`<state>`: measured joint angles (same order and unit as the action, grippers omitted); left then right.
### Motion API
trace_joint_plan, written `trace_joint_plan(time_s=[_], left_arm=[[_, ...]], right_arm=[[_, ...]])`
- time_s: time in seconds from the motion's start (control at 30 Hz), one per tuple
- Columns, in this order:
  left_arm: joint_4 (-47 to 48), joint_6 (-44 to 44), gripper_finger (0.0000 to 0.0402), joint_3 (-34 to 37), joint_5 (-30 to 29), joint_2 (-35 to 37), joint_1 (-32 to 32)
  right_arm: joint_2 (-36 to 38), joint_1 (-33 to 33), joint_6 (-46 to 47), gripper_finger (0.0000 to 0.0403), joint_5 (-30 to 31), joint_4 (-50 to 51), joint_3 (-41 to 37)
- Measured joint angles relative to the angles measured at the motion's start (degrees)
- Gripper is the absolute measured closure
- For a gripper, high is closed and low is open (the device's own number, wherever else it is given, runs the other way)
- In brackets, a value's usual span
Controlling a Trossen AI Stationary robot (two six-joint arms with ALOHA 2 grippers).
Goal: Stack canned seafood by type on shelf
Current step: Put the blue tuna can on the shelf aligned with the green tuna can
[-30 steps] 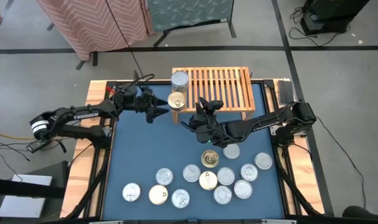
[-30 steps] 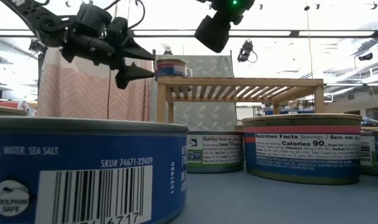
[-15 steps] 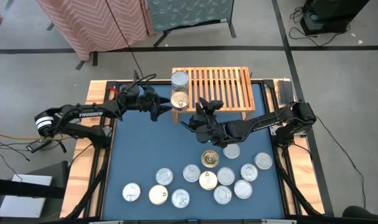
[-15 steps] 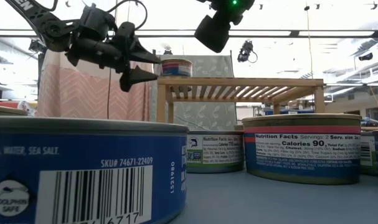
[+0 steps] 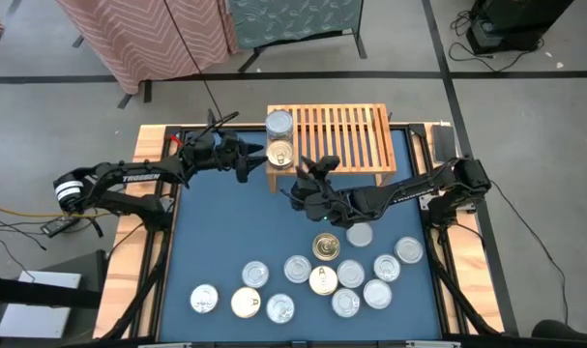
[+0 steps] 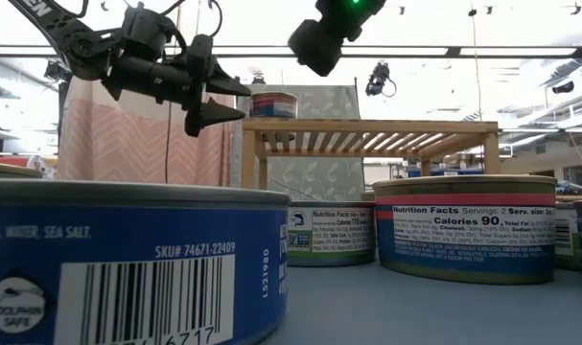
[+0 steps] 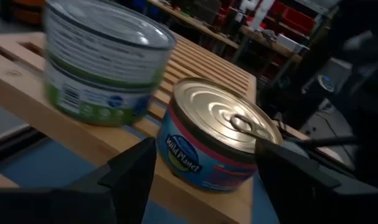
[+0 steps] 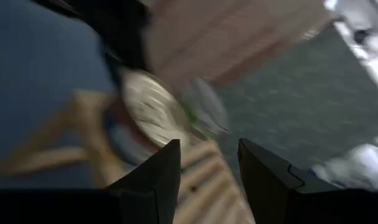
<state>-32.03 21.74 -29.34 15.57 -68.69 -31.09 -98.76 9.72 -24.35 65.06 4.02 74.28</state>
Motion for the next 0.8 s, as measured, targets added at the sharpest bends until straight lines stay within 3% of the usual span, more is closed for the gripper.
trace_joint_plan(time_s=[0.8], left_arm=[[-6.33, 4.11, 0.0124, -0.11, -0.33, -2.02, -0.60]], right_arm=[[-0.26, 0.00, 3.65, 0.0242, -12.65, -2.24, -0.02]])
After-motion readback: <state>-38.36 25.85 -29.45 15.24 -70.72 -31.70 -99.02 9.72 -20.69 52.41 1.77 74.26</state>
